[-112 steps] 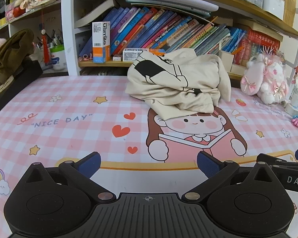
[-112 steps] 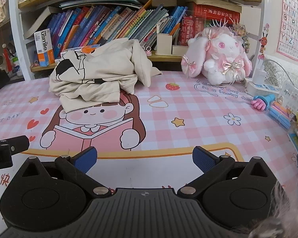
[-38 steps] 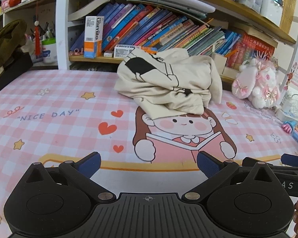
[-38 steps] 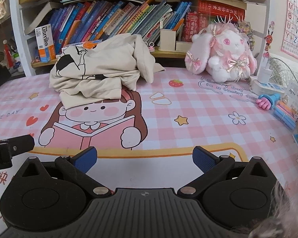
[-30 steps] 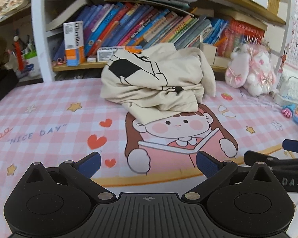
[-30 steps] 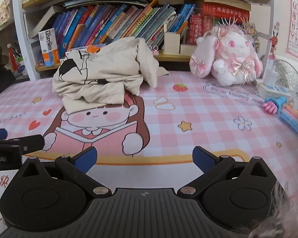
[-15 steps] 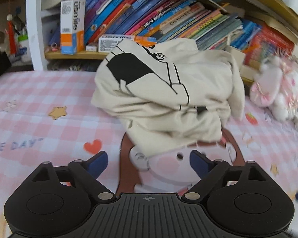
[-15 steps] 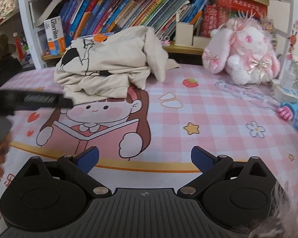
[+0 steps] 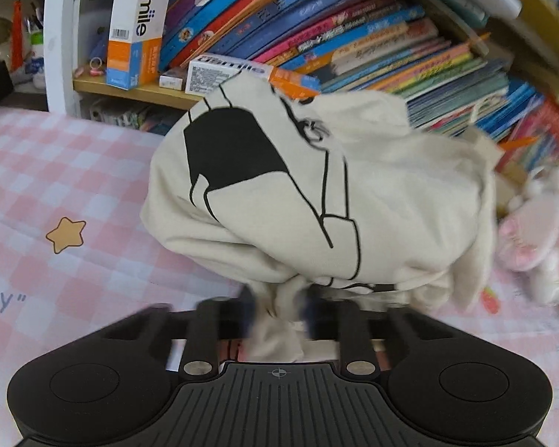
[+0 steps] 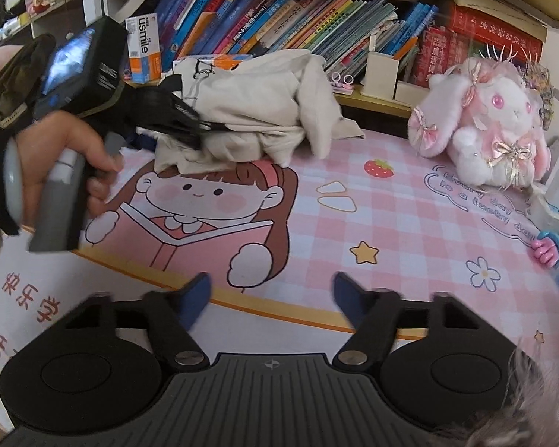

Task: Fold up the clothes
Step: 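Reach both grippers into the crumpled cream sweatshirt and close on it, then lift the sweatshirt high with both grippers and shake it open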

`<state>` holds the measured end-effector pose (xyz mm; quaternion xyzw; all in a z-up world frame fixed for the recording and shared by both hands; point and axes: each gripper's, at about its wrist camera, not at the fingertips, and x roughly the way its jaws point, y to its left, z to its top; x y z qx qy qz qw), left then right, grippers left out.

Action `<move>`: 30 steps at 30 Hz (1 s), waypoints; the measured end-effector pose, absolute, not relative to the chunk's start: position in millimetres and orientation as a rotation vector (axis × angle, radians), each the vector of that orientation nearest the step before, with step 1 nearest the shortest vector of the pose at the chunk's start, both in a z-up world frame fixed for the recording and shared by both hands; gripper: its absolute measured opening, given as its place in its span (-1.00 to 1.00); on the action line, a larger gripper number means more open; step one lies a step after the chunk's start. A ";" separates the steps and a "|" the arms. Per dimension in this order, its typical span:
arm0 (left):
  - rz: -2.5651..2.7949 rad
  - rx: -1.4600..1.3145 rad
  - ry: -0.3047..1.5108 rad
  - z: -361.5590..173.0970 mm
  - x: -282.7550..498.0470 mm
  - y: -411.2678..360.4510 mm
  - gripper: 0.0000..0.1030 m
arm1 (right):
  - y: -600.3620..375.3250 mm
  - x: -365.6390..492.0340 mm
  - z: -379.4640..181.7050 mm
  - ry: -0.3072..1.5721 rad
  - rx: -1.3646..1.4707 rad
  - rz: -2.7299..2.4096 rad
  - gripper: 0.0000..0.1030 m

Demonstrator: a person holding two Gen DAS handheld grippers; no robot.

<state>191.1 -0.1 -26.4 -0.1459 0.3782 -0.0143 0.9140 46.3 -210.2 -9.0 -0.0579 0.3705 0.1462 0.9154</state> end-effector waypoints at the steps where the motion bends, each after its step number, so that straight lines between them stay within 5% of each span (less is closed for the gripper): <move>1: -0.048 -0.301 0.765 -20.3 180.5 3.5 -0.73 | -211.1 47.4 -9.1 0.767 -0.117 0.299 0.05; 12: -0.132 -0.334 0.677 39.9 17.4 76.0 -0.78 | -191.0 50.2 -2.0 0.718 -0.167 0.427 -0.01; 18: -0.026 -0.420 0.641 62.6 -31.3 135.9 -0.77 | -135.5 37.9 -11.2 0.746 -0.330 0.704 0.20; 24: 0.132 -0.323 0.714 53.2 -52.4 162.2 -0.55 | -66.9 12.4 -27.8 0.614 -0.625 0.893 0.17; 26: 0.115 -0.272 0.714 49.3 -62.2 155.1 -0.29 | -50.1 9.0 -30.5 0.523 -0.716 0.894 -0.15; 27: 0.097 -0.248 0.710 47.7 -67.1 150.2 -0.20 | -45.6 11.3 -29.1 0.498 -0.732 0.885 -0.74; 28: 0.079 -0.224 0.706 46.0 -72.1 145.3 0.02 | -44.3 17.6 -23.5 0.496 -0.710 0.876 -0.95; 30: 0.042 -0.176 0.698 42.6 -82.0 135.5 0.27 | -51.2 31.1 -2.5 0.493 -0.591 0.850 -0.95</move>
